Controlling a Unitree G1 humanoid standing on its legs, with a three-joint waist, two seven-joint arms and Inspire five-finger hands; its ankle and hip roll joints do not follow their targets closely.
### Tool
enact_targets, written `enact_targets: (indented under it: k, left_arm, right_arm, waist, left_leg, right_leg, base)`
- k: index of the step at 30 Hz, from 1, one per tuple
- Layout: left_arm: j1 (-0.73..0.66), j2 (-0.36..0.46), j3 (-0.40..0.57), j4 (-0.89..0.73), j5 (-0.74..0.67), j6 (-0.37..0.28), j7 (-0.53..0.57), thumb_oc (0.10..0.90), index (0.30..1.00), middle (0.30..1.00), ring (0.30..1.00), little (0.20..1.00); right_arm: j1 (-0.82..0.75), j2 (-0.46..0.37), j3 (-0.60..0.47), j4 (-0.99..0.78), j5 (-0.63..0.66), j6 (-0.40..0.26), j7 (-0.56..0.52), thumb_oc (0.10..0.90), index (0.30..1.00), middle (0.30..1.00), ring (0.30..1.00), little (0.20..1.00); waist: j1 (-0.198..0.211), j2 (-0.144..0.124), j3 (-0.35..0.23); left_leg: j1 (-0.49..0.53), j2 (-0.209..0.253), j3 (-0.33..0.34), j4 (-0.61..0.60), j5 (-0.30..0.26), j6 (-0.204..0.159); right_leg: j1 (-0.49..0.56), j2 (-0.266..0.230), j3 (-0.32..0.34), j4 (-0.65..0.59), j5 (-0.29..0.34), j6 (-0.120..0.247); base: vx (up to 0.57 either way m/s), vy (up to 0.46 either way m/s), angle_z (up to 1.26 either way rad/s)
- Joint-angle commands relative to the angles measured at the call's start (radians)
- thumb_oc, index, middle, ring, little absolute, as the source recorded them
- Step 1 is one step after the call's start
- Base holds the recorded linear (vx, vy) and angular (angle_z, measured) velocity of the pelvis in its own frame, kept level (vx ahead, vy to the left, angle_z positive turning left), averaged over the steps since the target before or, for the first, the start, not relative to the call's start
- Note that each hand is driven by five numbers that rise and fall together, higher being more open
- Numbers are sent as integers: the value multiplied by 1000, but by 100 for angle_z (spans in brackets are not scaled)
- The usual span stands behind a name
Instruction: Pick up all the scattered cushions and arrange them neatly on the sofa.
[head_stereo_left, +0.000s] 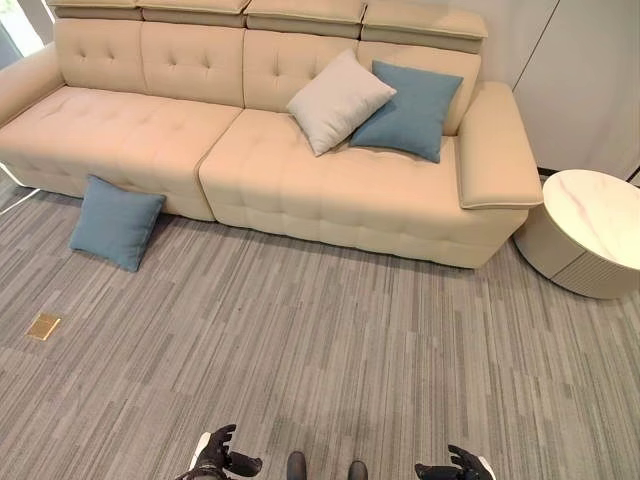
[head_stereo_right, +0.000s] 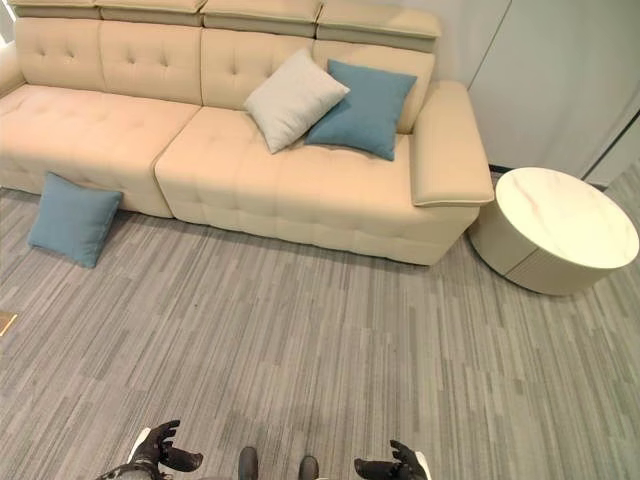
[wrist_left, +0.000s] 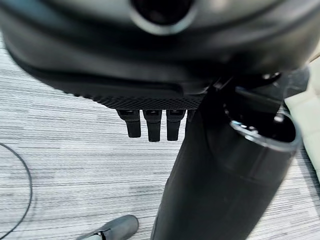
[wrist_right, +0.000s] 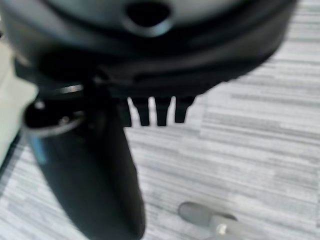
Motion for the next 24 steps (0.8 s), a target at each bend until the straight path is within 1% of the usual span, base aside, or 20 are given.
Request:
enact_targets:
  k: [1,8,9,19,20,23,24]
  left_arm:
    - [-66,-6,-30,46,20,-19,-9,800,900,900,900,900]
    - [-71,-19,-42,47,7,-15,-41,800,900,900,900,900]
    - [-75,-20,-54,51,23,-12,-46,800,900,900,900,900]
    - [-78,-13,-53,57,34,-5,-53,800,900,900,900,900]
    - [-78,-13,-53,58,33,-2,-55,800,900,900,900,900]
    - [-81,-10,-51,59,32,0,-55,800,900,900,900,900]
    - [-84,-5,-49,55,28,-1,-53,800,900,900,900,900]
  right_arm:
    - [-31,-37,25,18,-25,-15,2,800,900,900,900,900]
    - [-41,-42,41,34,-52,-3,6,800,900,900,900,900]
    - [-41,-43,46,35,-62,0,9,800,900,900,900,900]
    - [-45,-55,48,41,-82,9,17,800,900,900,900,900]
    - [-44,-53,36,45,-68,12,21,800,900,900,900,900]
    - [-47,-56,33,45,-66,12,22,800,900,900,900,900]
    - [-51,-59,34,42,-71,14,23,800,900,900,900,900]
  waist:
    - [1,-10,-12]
    - [1,-11,-12]
    - [-2,-12,-11]
    - [0,-14,-10]
    - [1,-15,-8]
    - [3,-17,-5]
    - [4,-18,2]
  left_leg:
    - [7,12,0,2,-94,-43]
    - [13,10,-3,2,-101,-39]
    - [16,8,-2,2,-105,-35]
    - [22,0,5,2,-115,-21]
    - [18,-5,12,2,-117,-14]
    - [10,-8,15,11,-120,-9]
    - [0,-14,16,23,-125,0]
  right_leg:
    - [-4,-85,-25,12,-11,112]
    - [0,-85,-26,14,-16,111]
    - [-1,-85,-19,19,-17,112]
    - [-8,-92,-4,32,-20,116]
    - [-16,-98,0,42,-20,122]
    - [-28,-103,5,62,-21,125]
    - [-49,-113,9,101,-23,130]
  base:
    - [0,0,0]
    - [20,2,0]
    - [34,16,0]
    - [31,28,-2]
    - [42,69,-8]
    - [24,64,-9]
    - [10,81,-12]
